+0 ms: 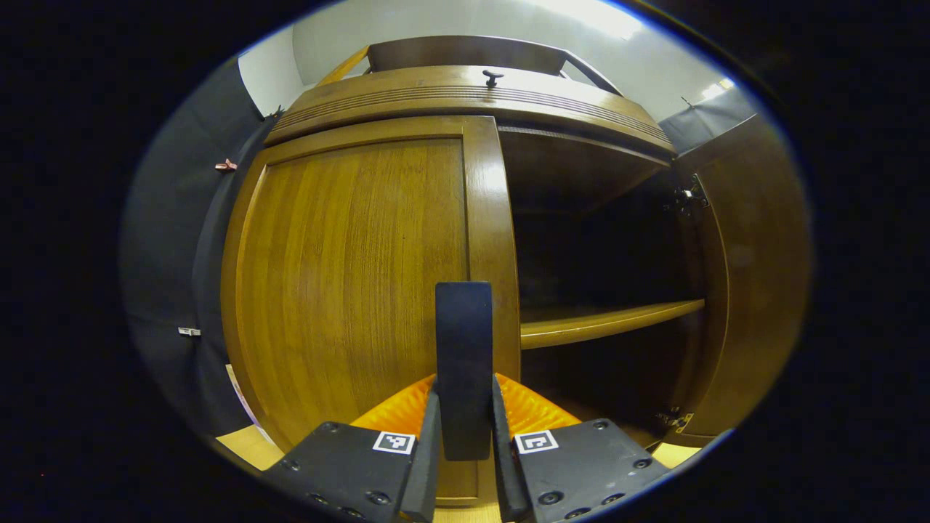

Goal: Open the right door of the double-door shoe cabinet with the right hand, and open the left door with the left hand.

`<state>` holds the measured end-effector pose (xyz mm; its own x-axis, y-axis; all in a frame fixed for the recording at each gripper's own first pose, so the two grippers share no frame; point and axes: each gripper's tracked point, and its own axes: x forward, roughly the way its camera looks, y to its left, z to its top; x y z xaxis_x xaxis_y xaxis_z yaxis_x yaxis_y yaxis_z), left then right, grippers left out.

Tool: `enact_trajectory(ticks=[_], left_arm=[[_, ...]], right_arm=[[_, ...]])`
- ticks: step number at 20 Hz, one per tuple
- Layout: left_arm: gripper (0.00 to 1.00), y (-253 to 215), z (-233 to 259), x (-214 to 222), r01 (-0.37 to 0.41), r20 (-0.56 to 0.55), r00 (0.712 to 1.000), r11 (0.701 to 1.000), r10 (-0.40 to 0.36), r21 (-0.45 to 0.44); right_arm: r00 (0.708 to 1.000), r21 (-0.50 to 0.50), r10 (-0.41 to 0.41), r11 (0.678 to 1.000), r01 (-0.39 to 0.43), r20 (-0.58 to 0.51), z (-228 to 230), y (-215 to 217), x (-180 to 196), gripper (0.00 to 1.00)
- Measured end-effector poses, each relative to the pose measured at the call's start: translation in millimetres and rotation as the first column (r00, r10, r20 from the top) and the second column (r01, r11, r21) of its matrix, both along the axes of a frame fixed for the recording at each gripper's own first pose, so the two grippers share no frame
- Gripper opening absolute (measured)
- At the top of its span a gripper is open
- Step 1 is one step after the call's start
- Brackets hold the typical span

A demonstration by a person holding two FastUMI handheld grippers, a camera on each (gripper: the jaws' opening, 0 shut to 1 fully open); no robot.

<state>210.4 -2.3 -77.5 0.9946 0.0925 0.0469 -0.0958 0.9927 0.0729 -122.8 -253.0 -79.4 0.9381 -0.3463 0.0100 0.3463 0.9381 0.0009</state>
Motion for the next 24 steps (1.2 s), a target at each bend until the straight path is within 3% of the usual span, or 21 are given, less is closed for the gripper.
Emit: enact_trajectory(ticks=[6, 14, 24], left_arm=[[0.32, -1, 3, -11, 0.044, -0.03, 0.999, 0.998, -0.045, -0.043], [0.31, 5, 5, -69, 0.109, -0.053, 0.992, 0.99, -0.113, -0.086], [0.31, 24, 10, -128, 0.127, -0.057, 0.989, 0.985, -0.135, -0.117]], right_arm=[[1.0, -0.01, -0.012, 1.0, 0.013, 0.003, 9, 3, -11, 0.91], [1.0, -0.025, 0.019, 1.0, -0.018, 0.005, 16, 28, -17, 0.91], [0.988, -0.056, 0.156, 0.986, -0.154, 0.017, 27, 88, 3, 0.91]])
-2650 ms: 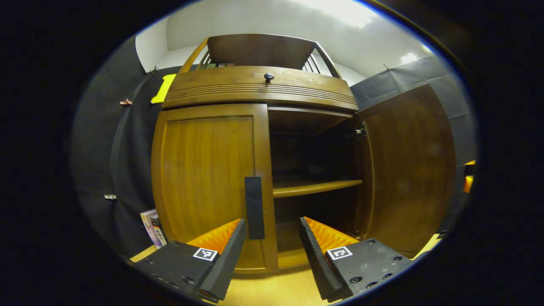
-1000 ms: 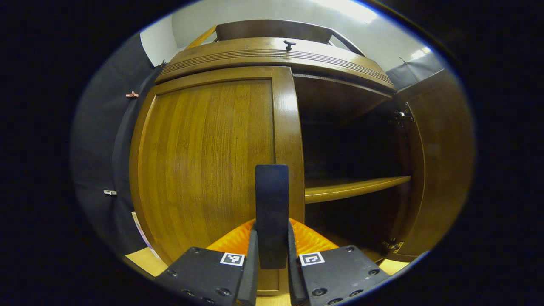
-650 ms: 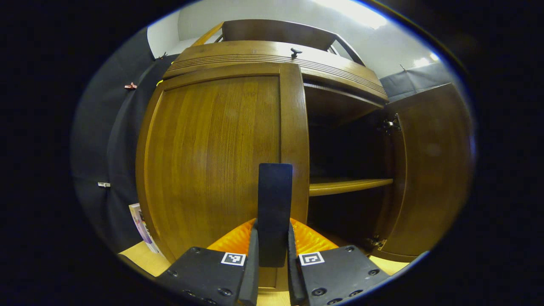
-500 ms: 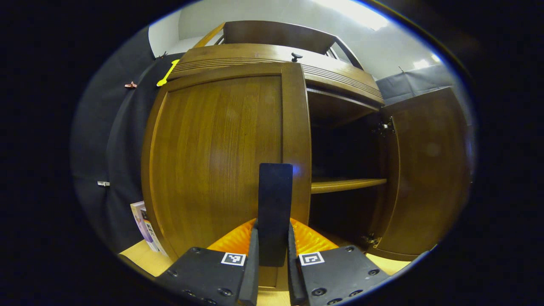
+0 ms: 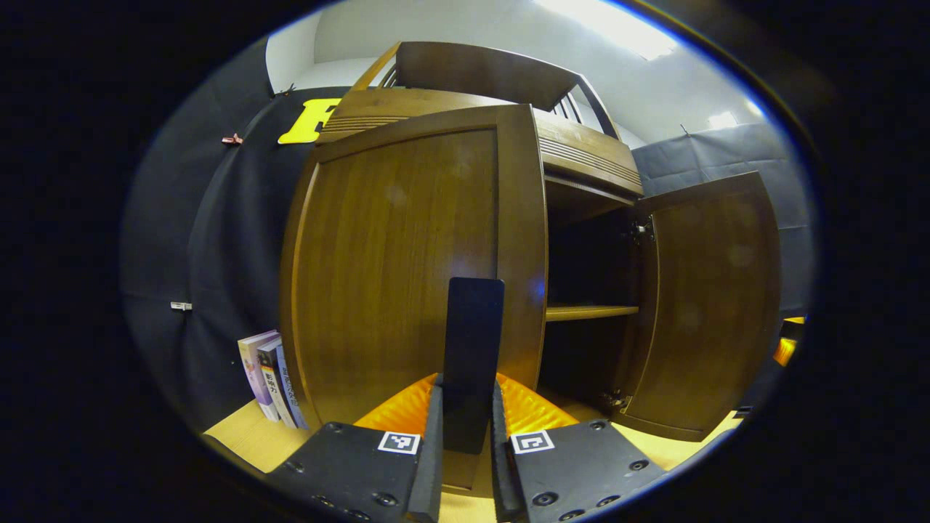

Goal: Open the right door of the double-door shoe cabinet with the right hand, and open the left door with the left hand.

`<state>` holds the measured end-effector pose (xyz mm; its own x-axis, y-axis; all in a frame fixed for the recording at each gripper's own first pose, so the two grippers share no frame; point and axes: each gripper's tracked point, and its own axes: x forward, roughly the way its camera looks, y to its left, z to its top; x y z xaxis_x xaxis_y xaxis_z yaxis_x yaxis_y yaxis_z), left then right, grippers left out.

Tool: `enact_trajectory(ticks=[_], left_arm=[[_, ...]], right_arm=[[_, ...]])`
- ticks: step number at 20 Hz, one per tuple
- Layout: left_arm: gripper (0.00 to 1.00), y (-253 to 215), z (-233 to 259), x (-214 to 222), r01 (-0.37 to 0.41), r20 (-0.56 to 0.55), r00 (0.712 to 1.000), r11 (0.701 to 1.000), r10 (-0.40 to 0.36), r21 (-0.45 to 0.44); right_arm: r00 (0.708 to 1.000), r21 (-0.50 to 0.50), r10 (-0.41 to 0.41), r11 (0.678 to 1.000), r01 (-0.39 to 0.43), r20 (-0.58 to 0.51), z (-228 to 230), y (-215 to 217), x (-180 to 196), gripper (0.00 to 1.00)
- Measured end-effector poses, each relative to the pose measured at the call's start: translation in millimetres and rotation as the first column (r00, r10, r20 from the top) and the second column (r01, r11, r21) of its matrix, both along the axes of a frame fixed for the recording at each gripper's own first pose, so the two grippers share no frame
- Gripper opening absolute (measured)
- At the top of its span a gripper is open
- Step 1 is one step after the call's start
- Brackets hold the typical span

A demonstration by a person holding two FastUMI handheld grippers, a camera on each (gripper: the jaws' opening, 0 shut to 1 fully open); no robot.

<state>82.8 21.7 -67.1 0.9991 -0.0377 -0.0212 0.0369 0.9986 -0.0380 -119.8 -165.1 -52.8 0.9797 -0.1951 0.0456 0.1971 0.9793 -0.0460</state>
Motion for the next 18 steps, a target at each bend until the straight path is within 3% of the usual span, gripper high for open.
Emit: enact_trajectory(ticks=[5, 10, 18], left_arm=[[0.31, 21, 2, -35, -0.023, -0.005, 1.0, 1.0, 0.023, -0.015], [0.28, 43, 4, -64, -0.083, -0.009, 0.996, 0.996, 0.083, 0.027], [0.25, 74, 7, -92, -0.155, -0.001, 0.988, 0.987, 0.155, 0.032]], right_arm=[[0.996, 0.022, 0.093, 0.995, -0.093, -0.009, -3, 35, 16, 0.91], [0.982, 0.036, 0.19, 0.981, -0.19, 0.001, -2, 73, 26, 0.93], [0.959, 0.036, 0.284, 0.958, -0.284, -0.006, -1, 109, 36, 0.93]])
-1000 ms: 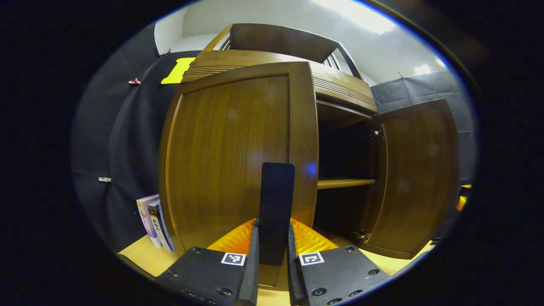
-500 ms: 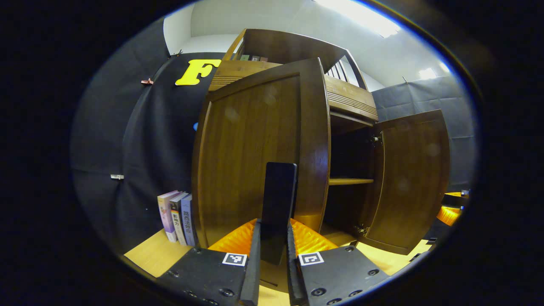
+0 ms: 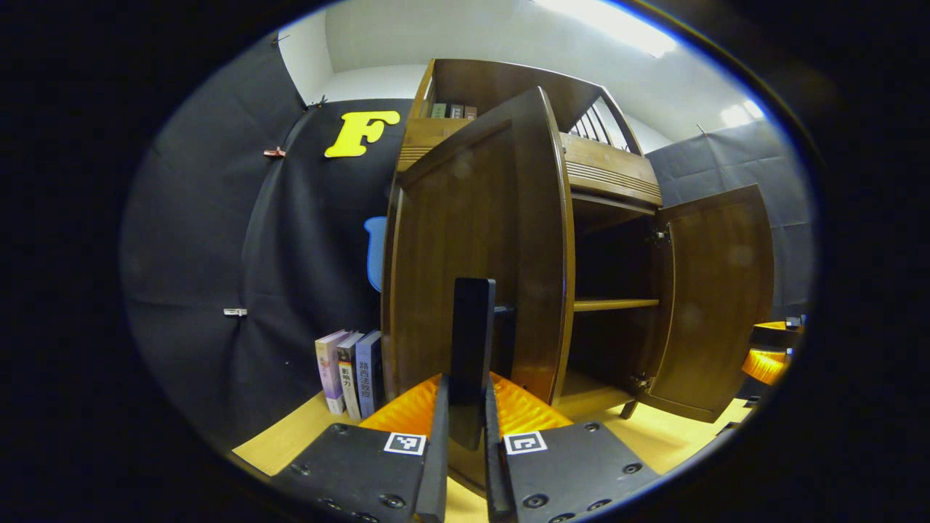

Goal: Open the right door of the double-door shoe cabinet with the right hand, and open the left door with the left hand.

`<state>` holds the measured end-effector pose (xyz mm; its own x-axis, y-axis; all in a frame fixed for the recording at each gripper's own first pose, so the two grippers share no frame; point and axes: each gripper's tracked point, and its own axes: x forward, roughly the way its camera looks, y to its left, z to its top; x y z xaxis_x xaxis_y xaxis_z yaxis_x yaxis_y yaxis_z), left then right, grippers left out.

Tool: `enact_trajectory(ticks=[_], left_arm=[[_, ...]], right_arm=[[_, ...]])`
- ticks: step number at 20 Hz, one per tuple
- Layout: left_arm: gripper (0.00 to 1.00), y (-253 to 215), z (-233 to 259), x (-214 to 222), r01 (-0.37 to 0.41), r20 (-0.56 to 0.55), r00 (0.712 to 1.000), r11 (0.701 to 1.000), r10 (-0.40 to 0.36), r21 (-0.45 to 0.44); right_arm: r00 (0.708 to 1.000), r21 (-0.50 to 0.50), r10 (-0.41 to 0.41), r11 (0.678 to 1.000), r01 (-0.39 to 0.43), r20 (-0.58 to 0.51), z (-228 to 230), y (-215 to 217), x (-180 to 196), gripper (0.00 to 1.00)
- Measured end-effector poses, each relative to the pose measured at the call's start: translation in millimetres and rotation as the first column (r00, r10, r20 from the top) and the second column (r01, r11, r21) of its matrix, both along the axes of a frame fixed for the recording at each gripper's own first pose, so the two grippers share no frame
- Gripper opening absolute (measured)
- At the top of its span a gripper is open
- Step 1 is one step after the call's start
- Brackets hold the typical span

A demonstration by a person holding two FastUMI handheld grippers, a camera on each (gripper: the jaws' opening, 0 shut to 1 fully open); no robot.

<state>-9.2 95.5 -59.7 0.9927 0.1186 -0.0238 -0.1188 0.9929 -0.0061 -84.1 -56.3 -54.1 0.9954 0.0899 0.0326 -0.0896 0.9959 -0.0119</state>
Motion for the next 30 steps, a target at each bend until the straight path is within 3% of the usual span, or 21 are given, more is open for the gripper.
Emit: enact_trajectory(ticks=[11, 18, 24, 28, 30], left_arm=[[0.22, 49, -4, -35, -0.154, -0.02, 0.988, 0.987, 0.155, 0.039], [0.15, 93, 8, -86, -0.342, 0.009, 0.939, 0.935, 0.343, 0.093], [0.16, 77, 29, -117, -0.327, 0.051, 0.945, 0.944, 0.324, 0.043], [0.16, 42, 38, -109, -0.246, 0.058, 0.968, 0.967, 0.242, 0.062], [0.25, 29, 39, -100, -0.211, 0.057, 0.977, 0.975, 0.207, 0.066]], right_arm=[[0.997, 0.002, 0.07, 0.998, -0.07, -0.027, -14, 25, 28, 0.94], [0.994, 0.03, 0.109, 0.994, -0.109, -0.016, -15, 41, 32, 0.96], [0.991, 0.04, 0.13, 0.991, -0.13, -0.009, -12, 51, 37, 0.95], [0.999, 0.007, 0.019, 1.0, -0.018, -0.032, -15, 29, 38, 0.95], [0.999, 0.016, -0.002, 1.0, 0.003, -0.047, -17, 24, 34, 0.97]])
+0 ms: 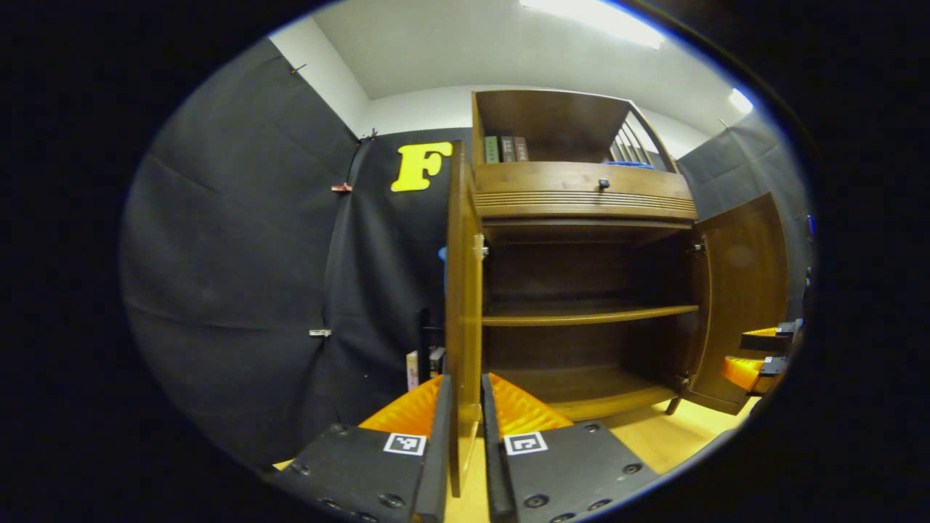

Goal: Open the right door of the double-door shoe cabinet with the right hand, and open the left door with the left hand.

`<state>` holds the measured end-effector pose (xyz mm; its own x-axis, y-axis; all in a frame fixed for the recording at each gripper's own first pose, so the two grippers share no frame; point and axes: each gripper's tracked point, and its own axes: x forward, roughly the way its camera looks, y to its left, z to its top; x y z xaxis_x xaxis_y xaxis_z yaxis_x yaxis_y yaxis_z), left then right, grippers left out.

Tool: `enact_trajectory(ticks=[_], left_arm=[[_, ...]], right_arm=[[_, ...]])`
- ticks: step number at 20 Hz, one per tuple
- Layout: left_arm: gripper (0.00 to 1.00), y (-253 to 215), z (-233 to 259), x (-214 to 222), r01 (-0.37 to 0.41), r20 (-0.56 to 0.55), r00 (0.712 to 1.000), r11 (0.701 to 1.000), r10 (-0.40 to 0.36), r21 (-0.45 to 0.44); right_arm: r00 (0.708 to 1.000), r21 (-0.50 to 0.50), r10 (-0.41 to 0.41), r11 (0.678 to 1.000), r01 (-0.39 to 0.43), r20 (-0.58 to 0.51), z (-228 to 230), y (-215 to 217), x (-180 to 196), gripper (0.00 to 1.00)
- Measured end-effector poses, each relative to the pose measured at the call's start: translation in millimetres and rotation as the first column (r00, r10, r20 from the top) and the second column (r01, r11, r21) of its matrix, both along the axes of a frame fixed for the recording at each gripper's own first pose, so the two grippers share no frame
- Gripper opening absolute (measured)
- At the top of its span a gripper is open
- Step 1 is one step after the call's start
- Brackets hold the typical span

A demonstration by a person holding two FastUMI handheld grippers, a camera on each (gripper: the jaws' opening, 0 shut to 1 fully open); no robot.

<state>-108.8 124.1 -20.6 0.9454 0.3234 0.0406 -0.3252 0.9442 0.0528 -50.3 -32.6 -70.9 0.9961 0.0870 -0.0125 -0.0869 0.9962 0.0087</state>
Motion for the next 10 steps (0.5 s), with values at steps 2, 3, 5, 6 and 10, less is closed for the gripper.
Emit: enact_trajectory(ticks=[2, 3, 5, 6, 10], left_arm=[[0.52, -10, 1, 11, 0.021, 0.005, 1.0, 1.0, -0.021, 0.001], [0.66, -14, 2, 17, 0.031, 0.011, 0.999, 1.0, -0.031, 0.002], [0.83, -22, 1, 30, 0.05, 0.017, 0.999, 0.999, -0.05, 0.001], [0.86, -27, 1, 38, 0.057, 0.022, 0.998, 0.998, -0.057, 0.008], [0.94, -45, -14, 64, 0.069, -0.013, 0.998, 0.996, -0.068, 0.061]], right_arm=[[1.0, 0.022, -0.021, 1.0, 0.022, -0.015, -1, -8, -6, 0.97], [0.999, 0.028, -0.038, 0.999, 0.039, -0.017, 0, -13, -10, 0.96], [0.996, 0.011, -0.09, 0.996, 0.09, -0.009, 6, -28, -15, 0.97], [0.994, -0.001, -0.108, 0.994, 0.108, 0.0, 12, -32, -16, 0.95], [0.992, 0.004, -0.117, 0.993, 0.117, 0.038, 38, -37, -14, 0.97]])
